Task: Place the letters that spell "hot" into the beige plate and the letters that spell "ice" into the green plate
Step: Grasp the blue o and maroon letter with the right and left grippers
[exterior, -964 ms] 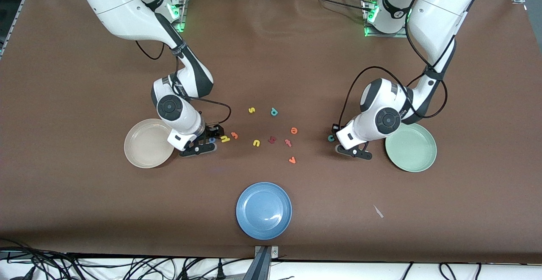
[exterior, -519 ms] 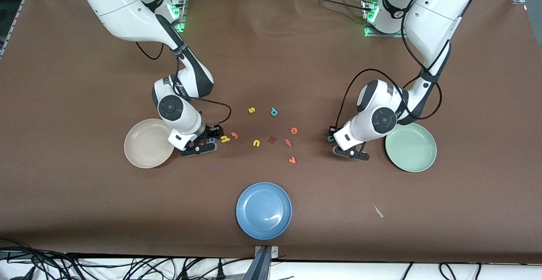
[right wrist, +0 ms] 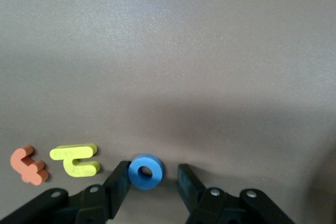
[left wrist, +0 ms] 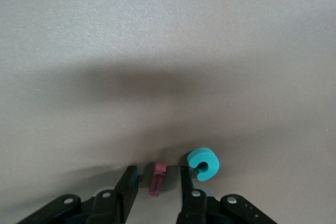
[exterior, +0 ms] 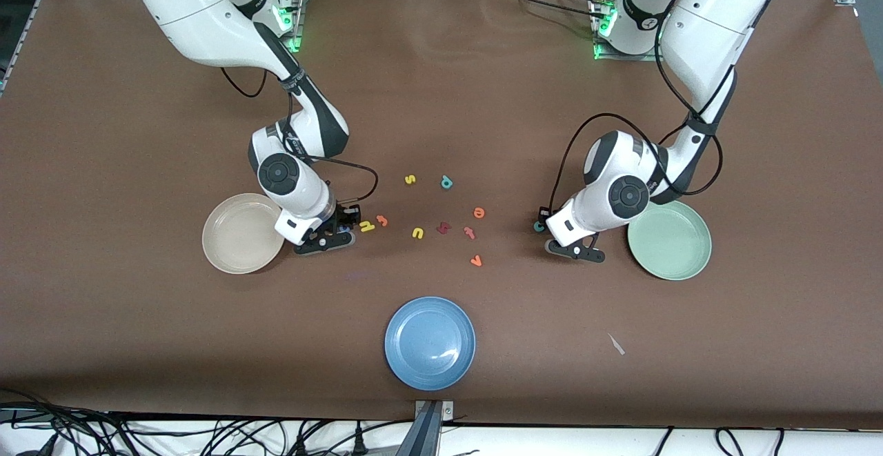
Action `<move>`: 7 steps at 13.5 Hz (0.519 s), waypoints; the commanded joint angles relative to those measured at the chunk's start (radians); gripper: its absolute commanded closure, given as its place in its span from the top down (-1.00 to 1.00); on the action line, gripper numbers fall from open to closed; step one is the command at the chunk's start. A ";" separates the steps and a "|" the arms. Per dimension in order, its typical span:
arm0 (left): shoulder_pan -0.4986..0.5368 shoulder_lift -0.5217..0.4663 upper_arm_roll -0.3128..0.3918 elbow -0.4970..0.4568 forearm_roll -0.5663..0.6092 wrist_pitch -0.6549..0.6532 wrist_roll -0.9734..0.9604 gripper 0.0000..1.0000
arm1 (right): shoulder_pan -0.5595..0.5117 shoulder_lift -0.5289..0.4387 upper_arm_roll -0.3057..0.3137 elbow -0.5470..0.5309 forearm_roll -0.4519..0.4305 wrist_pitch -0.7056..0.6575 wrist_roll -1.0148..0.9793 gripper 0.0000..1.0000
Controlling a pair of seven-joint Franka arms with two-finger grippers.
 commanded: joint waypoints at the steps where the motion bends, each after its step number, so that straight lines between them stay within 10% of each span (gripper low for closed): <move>1: -0.015 0.000 0.020 0.001 0.024 0.011 -0.025 -0.23 | -0.004 0.011 0.002 -0.017 -0.013 0.016 0.001 -0.45; 7: -0.028 0.003 0.018 0.001 0.159 0.011 -0.175 -0.60 | -0.035 -0.079 0.002 -0.015 -0.013 -0.082 -0.070 -0.52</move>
